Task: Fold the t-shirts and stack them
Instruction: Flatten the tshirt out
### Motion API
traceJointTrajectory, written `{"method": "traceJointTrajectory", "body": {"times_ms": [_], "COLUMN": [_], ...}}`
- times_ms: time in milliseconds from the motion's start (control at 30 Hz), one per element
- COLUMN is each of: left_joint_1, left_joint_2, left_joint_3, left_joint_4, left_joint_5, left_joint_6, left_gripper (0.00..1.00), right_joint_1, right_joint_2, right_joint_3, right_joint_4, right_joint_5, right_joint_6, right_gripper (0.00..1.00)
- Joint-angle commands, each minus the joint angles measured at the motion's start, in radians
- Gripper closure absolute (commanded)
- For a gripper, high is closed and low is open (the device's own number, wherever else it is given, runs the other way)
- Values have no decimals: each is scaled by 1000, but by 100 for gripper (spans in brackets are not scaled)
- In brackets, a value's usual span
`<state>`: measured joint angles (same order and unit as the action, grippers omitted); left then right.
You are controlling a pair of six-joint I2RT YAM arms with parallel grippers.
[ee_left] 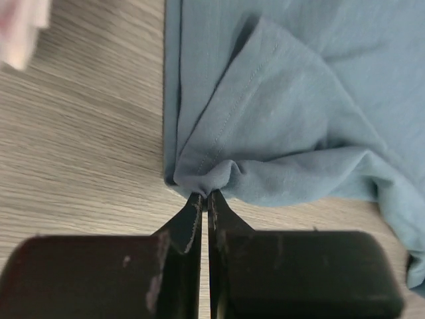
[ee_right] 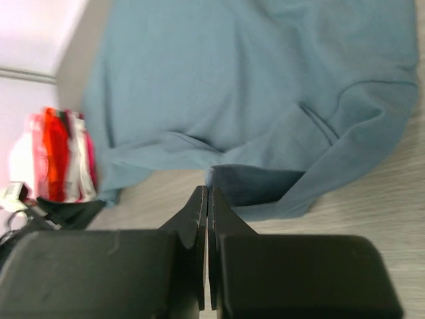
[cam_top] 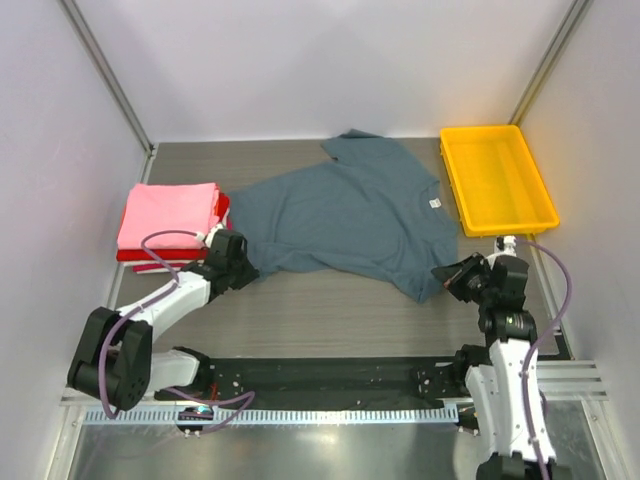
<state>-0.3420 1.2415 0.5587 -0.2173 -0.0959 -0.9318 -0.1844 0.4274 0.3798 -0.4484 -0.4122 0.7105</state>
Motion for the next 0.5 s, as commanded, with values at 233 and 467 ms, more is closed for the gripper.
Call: {"method": "traceJointTrajectory", "body": {"times_ms": [233,467], "left_joint_1": [-26,-19], "left_joint_2": [166,406], "left_joint_3": [84,326], "left_joint_4": [50,-63], "left_joint_5": [-44,-94], "left_joint_6": [48,97], "left_gripper": [100,100], "right_joint_1": [178,273], "right_joint_2": [527,829], "right_joint_3": [188,324], "right_joint_4": [144,194], "right_joint_5": [206,360], "right_joint_6": [-82,-69], "right_gripper": [99,99]}}
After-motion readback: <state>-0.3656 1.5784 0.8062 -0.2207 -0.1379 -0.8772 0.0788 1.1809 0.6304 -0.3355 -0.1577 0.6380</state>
